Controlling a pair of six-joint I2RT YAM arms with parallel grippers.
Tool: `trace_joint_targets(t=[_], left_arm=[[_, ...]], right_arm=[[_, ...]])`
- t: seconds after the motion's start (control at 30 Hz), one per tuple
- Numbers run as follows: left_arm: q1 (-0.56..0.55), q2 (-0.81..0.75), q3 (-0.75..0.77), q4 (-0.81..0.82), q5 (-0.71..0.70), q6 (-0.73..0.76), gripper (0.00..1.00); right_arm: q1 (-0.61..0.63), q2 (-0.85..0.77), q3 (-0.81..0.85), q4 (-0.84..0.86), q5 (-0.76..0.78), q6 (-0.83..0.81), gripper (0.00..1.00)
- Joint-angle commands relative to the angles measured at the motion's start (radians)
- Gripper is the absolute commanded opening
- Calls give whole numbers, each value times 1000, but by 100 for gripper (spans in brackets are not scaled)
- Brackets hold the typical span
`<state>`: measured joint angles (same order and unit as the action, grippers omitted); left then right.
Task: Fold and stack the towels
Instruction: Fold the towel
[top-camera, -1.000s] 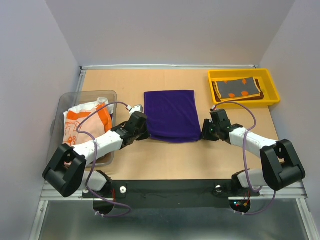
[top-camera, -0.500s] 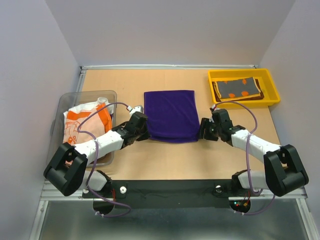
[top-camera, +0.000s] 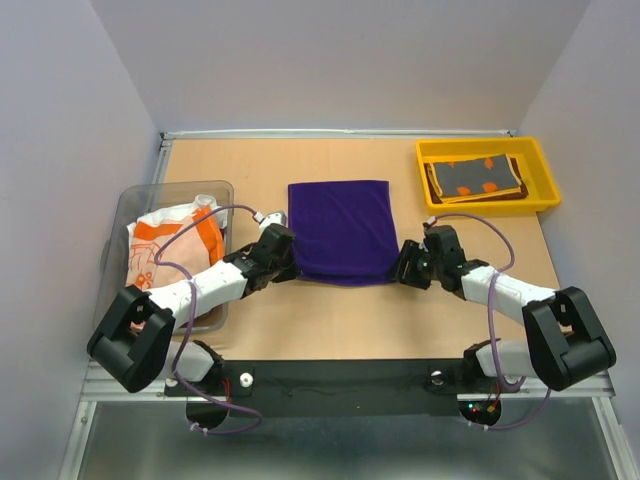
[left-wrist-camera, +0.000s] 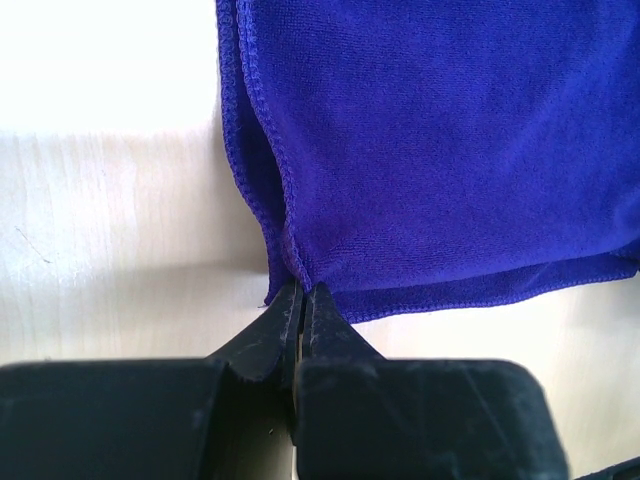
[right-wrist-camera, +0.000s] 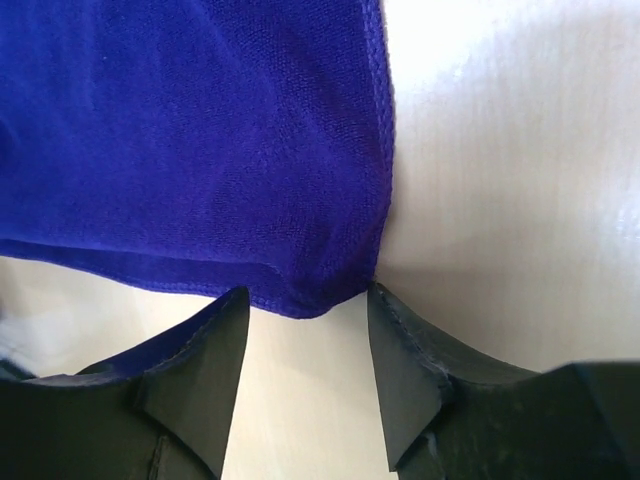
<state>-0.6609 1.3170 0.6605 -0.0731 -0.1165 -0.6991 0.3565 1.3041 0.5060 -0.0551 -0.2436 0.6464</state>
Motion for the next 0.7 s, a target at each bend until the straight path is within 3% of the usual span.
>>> trace_joint_targets(t=[0.0, 0.3, 0.43, 0.53, 0.67], left_arm=[[-5, -38, -4, -7, -12, 9, 0], [-5, -39, -4, -5, -26, 13, 0], [-5, -39, -9, -14, -40, 16, 0], [-5, -42, -16, -24, -46, 21, 0], [-5, -39, -27, -34, -46, 32, 0]], right_arm=[[-1, 24, -37, 72, -33, 79, 56], [1, 53, -34, 120, -8, 102, 37], [-1, 29, 5, 103, 33, 62, 12], [1, 6, 98, -32, 84, -26, 4], [-1, -8, 189, -278, 190, -117, 3]])
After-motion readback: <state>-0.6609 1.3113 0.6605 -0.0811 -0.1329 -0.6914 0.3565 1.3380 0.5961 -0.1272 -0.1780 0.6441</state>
